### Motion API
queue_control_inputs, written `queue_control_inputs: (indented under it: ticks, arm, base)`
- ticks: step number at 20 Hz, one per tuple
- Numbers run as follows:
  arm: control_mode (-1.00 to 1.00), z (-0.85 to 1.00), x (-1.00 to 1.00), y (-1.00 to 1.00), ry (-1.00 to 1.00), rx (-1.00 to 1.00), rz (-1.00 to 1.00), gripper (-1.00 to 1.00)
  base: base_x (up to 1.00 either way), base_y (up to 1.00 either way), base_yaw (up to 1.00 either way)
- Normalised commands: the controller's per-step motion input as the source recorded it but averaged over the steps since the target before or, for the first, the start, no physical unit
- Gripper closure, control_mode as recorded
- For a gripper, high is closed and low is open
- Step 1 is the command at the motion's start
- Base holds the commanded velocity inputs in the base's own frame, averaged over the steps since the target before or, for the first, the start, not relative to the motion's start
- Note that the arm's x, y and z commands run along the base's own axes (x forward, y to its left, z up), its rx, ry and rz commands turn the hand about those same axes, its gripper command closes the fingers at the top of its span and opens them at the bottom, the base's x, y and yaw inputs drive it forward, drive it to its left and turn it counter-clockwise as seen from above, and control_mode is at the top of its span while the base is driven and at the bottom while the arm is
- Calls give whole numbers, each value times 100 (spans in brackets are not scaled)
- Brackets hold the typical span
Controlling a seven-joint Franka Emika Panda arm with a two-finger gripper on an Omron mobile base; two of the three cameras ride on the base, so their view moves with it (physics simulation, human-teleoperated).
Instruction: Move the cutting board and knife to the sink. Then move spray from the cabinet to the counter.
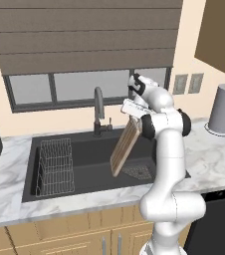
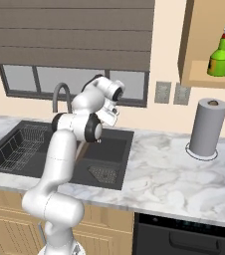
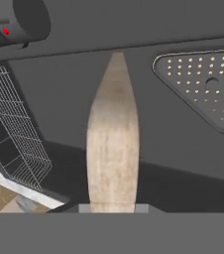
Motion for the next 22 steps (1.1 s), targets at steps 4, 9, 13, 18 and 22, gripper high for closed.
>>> queue_control_inputs:
  ticks: [4, 9, 13, 18, 22]
  arm:
    - [-100, -49, 58, 0, 0, 0, -2, 100]
    - [-100, -55, 46, 2, 0, 2, 0, 100]
    - [-100, -56, 41, 2, 0, 5, 0, 100]
    - [-100, -68, 39, 0, 0, 8, 0, 100]
    - [-100, -61, 42, 0, 0, 9, 0, 100]
  base:
    - [0, 0, 0]
    - [0, 0, 0]
    - [0, 0, 0]
    - [0, 0, 0]
    - [0, 0, 0]
